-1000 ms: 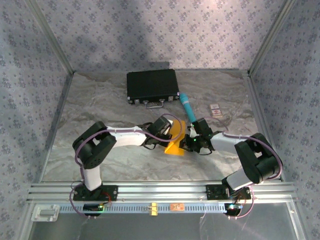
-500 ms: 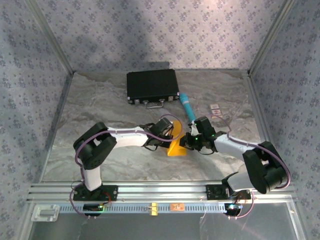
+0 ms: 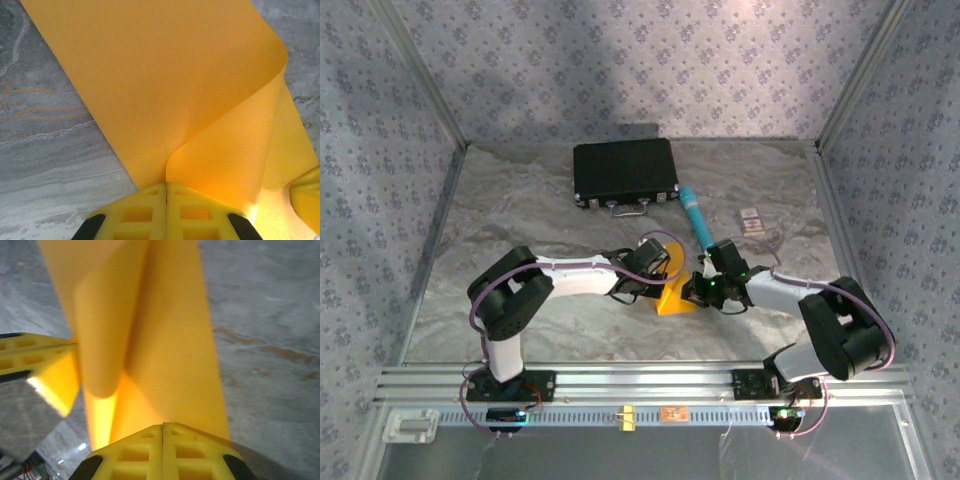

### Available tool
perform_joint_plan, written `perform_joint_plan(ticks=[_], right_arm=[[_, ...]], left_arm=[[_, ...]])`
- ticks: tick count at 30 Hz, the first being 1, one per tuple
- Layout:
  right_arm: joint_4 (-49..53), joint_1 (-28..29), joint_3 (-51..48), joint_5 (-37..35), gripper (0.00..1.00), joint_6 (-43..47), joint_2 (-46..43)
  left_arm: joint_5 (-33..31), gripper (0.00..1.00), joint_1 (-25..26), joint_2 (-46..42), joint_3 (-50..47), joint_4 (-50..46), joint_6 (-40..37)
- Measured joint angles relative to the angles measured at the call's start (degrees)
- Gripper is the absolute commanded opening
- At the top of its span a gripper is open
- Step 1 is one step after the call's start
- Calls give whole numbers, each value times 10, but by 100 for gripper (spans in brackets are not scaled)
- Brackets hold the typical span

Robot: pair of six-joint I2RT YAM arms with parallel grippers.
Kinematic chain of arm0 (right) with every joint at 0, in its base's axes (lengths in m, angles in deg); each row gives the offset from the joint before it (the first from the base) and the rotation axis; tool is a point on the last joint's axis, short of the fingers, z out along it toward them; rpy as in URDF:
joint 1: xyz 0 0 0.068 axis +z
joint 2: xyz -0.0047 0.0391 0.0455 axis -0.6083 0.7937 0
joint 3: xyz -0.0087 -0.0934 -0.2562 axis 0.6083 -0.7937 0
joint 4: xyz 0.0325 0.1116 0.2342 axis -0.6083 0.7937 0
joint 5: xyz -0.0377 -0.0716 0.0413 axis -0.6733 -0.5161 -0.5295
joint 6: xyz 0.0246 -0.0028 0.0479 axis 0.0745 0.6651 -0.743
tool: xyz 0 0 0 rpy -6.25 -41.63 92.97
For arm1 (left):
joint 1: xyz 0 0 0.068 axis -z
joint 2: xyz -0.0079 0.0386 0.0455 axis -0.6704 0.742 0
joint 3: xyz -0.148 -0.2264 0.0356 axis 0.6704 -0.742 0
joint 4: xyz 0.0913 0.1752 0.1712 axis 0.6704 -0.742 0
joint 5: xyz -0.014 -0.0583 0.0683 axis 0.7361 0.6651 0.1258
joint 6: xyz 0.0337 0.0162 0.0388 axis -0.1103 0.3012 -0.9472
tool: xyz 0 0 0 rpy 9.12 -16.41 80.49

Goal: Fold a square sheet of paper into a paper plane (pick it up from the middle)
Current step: Fold the triangle a second time at the center of the table.

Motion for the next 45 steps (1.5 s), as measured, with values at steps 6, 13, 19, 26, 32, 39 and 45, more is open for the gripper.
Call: perform_joint_plan(ticks=[6,13,19,26,32,39,45], right_arm=[[1,-8,0,-1,2,2,3],[1,-10,0,-1,2,5,3],[1,-11,0,-1,2,5,3],[1,-11,0,-1,2,7,3],[1,-11,0,1,2,7,3],[1,-11,0,1,2,7,3],[1,-11,0,1,2,7,2]], left_arm=[[0,3,0,-9,0,0,-7],[0,3,0,-9,0,0,-21],[-2,3,0,-9,0,4,-38],[-2,3,0,-9,0,14,-53],[-7,3,0,-9,2,13,-57],[-9,3,0,-8,4,14,-66],[-8,3,0,-7,4,15,-70]])
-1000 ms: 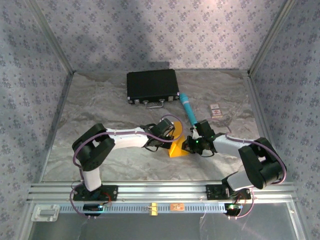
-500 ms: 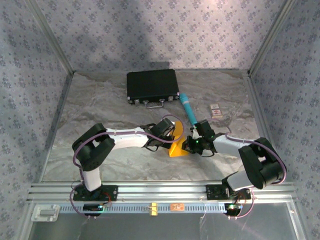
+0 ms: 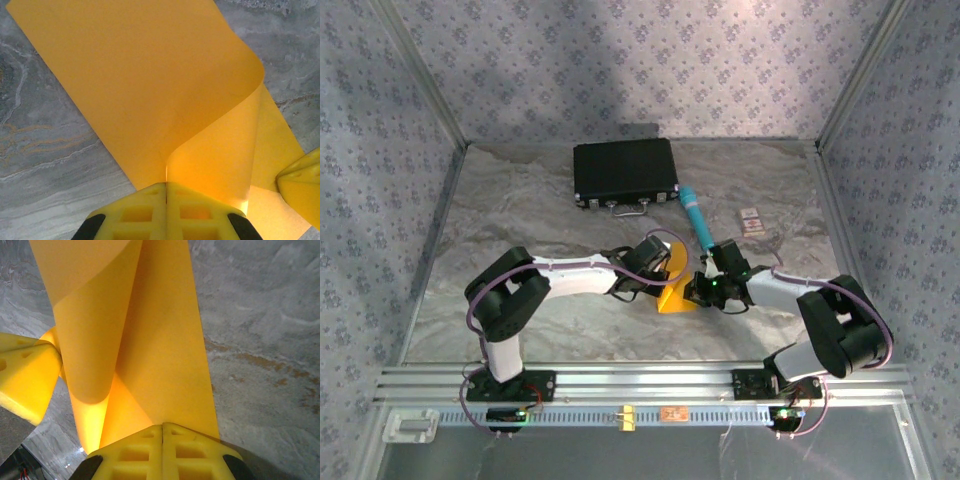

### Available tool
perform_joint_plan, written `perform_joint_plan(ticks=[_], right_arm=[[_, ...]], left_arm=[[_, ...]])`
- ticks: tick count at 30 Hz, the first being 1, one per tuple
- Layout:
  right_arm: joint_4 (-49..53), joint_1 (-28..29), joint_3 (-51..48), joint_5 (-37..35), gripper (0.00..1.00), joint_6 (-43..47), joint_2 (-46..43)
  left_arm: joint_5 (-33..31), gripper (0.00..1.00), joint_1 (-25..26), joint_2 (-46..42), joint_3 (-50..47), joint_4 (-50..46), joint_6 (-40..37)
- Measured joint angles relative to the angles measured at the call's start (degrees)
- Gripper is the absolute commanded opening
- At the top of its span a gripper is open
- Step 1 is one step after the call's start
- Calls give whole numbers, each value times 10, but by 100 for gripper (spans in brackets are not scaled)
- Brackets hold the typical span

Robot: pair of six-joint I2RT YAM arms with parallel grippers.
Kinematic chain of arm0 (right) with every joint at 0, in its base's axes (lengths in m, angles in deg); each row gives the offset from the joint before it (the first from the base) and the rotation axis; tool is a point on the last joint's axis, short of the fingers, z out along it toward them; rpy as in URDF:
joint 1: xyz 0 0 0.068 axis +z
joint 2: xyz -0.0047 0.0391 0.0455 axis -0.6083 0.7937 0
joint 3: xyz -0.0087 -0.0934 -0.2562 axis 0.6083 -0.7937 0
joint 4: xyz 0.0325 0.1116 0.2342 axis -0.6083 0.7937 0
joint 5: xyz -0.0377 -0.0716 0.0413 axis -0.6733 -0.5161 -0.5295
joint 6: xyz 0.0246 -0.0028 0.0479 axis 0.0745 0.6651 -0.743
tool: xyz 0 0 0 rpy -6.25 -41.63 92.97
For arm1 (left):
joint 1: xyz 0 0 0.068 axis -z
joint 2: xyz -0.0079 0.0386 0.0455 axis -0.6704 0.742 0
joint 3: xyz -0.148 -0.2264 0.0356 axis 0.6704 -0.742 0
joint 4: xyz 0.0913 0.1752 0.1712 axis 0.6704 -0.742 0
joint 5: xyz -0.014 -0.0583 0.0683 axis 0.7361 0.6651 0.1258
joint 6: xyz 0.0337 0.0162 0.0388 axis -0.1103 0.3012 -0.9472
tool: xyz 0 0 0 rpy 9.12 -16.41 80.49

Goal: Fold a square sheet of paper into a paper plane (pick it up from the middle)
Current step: Fold the triangle a second time at the center of the table.

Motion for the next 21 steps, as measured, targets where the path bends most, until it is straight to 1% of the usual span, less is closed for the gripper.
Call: perform_joint_plan(ticks=[21], right_arm=[[0,-2,0,2,2,0,0]], left_arm=[[4,3,-2,16,0,24,-15]])
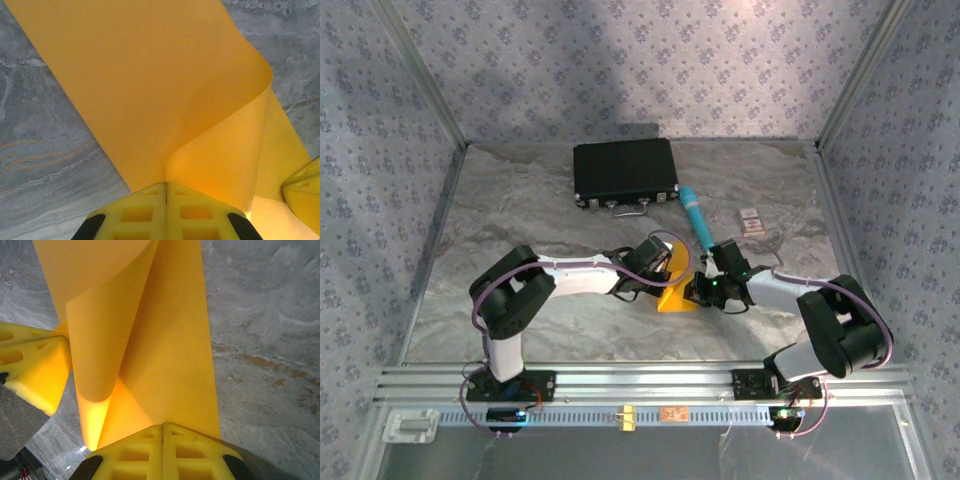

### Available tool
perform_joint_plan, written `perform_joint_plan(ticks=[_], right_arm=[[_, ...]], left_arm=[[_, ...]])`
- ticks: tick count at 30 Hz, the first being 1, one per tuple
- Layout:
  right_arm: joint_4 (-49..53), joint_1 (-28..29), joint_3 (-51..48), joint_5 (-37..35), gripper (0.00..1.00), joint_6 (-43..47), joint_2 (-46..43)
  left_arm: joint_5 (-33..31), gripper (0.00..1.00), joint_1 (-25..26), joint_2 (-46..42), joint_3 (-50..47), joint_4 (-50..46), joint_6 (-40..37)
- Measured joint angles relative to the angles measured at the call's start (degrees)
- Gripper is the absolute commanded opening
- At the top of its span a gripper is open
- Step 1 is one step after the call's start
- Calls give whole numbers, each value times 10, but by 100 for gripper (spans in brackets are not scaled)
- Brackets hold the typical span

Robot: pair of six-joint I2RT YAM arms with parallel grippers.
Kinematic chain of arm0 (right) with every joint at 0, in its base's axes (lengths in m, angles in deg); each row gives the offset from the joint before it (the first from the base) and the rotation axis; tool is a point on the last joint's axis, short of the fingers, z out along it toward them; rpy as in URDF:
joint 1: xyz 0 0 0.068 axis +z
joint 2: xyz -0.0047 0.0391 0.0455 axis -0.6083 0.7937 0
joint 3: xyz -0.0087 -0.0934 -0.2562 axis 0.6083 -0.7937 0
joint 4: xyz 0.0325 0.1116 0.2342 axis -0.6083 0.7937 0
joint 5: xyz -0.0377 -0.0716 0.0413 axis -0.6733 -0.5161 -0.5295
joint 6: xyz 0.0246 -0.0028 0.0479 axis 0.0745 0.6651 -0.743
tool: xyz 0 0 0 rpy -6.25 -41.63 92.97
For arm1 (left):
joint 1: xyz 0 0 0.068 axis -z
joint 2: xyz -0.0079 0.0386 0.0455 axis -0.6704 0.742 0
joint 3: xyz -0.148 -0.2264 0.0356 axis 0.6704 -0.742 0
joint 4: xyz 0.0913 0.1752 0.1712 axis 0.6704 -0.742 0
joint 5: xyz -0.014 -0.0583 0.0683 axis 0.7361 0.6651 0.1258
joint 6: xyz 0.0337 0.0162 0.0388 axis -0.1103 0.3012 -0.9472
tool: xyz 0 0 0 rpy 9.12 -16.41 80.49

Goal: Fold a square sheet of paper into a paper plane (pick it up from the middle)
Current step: Fold the triangle a second time at the center of the table.

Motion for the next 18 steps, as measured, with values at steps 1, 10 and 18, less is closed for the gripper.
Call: perform_joint_plan(ticks=[1,10,18], right_arm=[[0,0,0,0,2,0,0],[0,0,0,0,2,4,0],[0,-1,0,0,3,4,0]], left_arm=[[0,3,0,0,0,0,-2],[0,4,-2,4,2,1,-10],[10,3,-4,10,3,2,-13]])
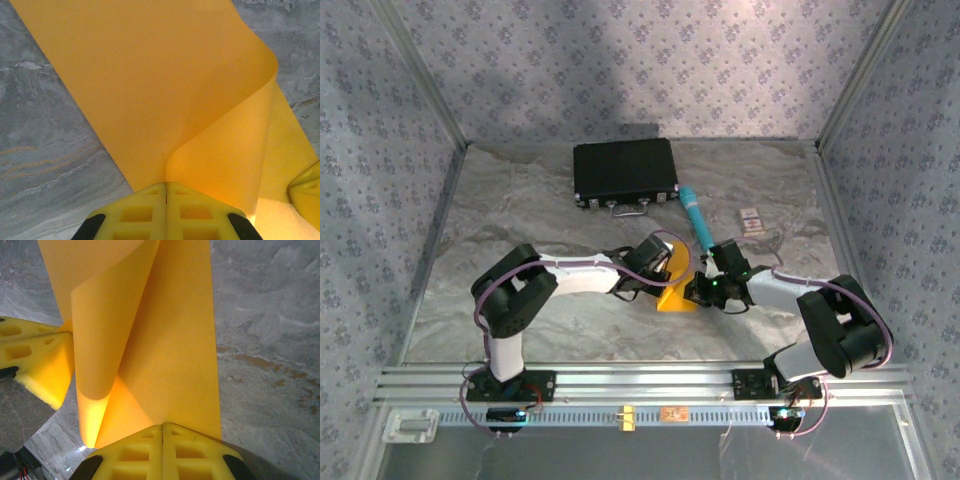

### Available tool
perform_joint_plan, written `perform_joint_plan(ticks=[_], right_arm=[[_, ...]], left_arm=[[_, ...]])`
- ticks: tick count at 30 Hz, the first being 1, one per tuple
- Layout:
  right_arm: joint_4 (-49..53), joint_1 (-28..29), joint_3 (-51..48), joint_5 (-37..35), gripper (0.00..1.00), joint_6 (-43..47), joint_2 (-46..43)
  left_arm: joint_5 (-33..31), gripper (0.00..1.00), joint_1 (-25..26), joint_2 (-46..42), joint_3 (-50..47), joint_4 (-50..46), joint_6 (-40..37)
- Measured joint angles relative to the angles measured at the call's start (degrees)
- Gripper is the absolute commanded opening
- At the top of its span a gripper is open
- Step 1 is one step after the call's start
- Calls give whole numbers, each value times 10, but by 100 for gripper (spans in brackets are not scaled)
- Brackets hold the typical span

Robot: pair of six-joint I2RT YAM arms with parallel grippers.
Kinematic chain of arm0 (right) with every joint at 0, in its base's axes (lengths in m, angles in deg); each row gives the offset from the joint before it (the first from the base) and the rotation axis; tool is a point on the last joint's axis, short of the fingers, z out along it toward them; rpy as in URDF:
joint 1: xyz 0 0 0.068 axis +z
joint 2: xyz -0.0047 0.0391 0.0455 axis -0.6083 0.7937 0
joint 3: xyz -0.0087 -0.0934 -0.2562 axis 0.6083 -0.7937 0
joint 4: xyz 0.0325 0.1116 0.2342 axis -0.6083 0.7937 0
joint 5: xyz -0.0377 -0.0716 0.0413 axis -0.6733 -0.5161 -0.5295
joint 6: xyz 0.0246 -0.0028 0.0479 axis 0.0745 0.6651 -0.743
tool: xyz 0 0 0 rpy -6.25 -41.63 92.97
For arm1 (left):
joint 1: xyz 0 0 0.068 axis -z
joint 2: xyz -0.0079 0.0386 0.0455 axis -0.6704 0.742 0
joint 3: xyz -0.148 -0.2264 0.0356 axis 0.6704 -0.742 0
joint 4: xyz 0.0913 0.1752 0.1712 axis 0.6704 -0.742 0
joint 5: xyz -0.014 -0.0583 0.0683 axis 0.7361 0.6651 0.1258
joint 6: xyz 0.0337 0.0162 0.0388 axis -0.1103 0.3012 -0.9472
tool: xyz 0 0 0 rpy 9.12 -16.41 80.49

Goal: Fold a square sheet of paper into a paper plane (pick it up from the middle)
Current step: Fold the triangle a second time at the center of the table.

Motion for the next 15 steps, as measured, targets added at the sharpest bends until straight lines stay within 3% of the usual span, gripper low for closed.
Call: perform_joint_plan(ticks=[15], right_arm=[[2,-12,0,3,3,9,0]], left_arm=[[13,3,-3,5,5,2,-4]])
